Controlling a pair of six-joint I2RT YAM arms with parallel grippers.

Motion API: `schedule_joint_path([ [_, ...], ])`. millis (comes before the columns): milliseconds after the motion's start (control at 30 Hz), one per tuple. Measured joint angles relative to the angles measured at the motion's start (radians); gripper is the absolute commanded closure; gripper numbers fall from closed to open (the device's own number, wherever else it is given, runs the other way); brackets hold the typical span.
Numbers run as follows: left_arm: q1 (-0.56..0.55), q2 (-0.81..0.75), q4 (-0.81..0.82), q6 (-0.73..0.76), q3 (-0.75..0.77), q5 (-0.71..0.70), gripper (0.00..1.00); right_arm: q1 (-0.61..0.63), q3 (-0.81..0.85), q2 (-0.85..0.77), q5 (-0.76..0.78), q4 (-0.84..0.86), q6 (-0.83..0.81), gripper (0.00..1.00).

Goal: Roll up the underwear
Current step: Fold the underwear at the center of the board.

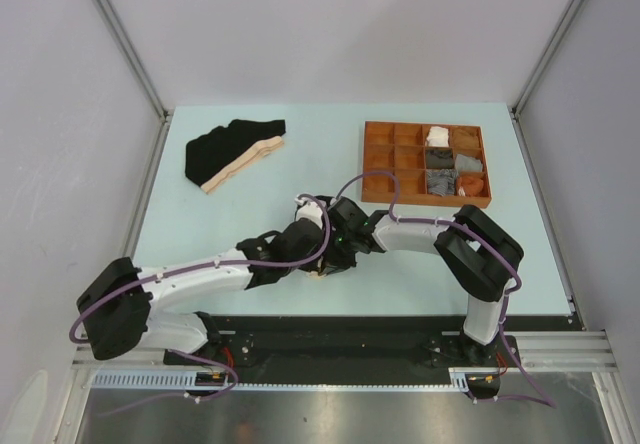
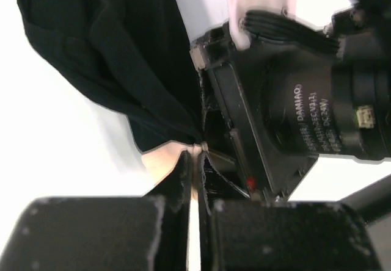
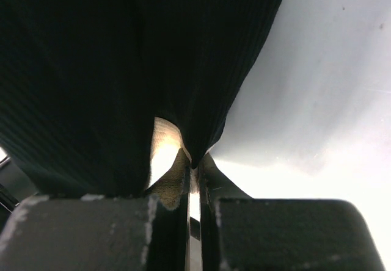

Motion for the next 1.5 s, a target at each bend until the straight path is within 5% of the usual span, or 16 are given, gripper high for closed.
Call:
schedule_joint_path([
  [267, -0.021, 0.047, 0.075, -0.007, 0.006, -0.007, 1.00, -0.002, -0.002, 0.000, -0.005, -0.001, 0.003, 0.95],
  [400, -0.021, 0.062, 0.146, -0.017, -0.016, -0.009, 1.00, -0.004, -0.002, -0.006, -0.003, -0.009, 0.000, 0.61],
  [600, -0.033, 0.079, 0.140, -0.025, -0.016, -0.045, 1.00, -0.029, -0.006, -0.066, 0.066, -0.079, -0.033, 0.29],
  [1067, -0.041, 0.097, 0.110, -0.024, -0.078, -0.015, 1.00, -0.034, -0.032, -0.144, 0.137, -0.256, -0.146, 0.22],
  [1500, -0.042, 0.095, 0.206, -0.047, -0.125, 0.038, 1.00, -0.091, -0.034, -0.185, 0.085, -0.130, 0.011, 0.21],
])
